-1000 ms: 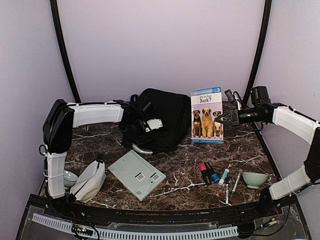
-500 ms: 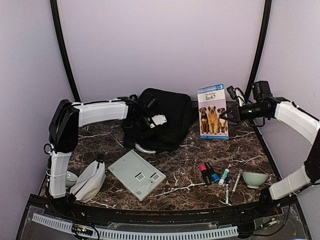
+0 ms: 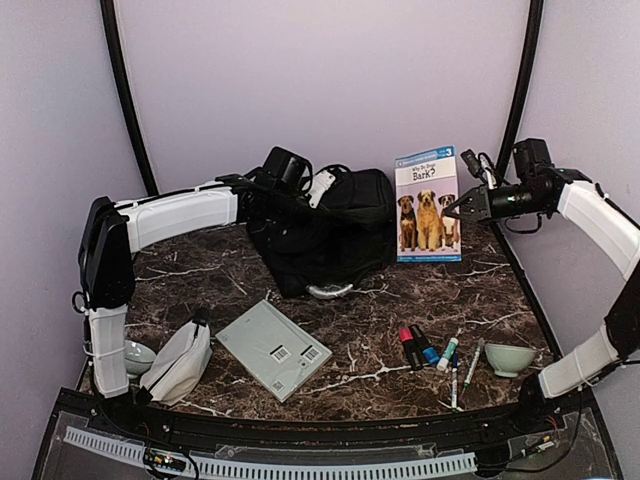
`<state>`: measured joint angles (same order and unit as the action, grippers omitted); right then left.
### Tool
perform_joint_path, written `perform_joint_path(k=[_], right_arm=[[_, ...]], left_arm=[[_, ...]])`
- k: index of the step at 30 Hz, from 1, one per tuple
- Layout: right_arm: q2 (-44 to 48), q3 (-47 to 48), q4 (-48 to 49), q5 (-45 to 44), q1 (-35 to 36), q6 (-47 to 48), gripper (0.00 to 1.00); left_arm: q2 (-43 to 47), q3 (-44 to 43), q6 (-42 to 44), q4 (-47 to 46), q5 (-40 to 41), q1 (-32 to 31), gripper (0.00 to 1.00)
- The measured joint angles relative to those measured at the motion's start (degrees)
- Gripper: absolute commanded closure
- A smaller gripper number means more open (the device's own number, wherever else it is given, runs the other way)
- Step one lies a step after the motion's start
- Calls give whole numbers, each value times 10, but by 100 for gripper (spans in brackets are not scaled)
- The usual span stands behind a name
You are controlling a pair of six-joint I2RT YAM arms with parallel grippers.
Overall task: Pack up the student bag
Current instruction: Pick up the largest pocket of the bag from the student bag, then place the book in the largest pocket of the bag.
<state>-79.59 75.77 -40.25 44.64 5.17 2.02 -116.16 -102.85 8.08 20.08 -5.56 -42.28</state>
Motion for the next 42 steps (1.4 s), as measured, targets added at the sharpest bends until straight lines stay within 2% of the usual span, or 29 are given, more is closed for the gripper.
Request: perform_joint_path(k=[5,9,14,23,28,33,37,42], right_arm=[[-7,-5,-40,92,19,1,100],[-21,-5,-109,143,49,62,100],[-89,-3,-217,178,78,147,100],[-103,-16,-273,216,136,202,100],[-70,-39,-269,238,174,198,100],[-51,-74,-211,232,179,136,100],[-76,-78,-166,223,186,91,100],[-152,-64,-134,222,204,67,100]], left_arm=[[0,1,-61,-47,-21,0,100],[0,6,-104,-71,-33,2,100],[0,19,-153,-100,-45,3,100],[0,36,-207,-144,-45,2,100],[0,36,-225,-164,-42,1,100],[0,39,-254,-182,-42,1,100],[0,42,-276,-197,-44,0,100],[0,42,-294,-214,-41,-8,100]])
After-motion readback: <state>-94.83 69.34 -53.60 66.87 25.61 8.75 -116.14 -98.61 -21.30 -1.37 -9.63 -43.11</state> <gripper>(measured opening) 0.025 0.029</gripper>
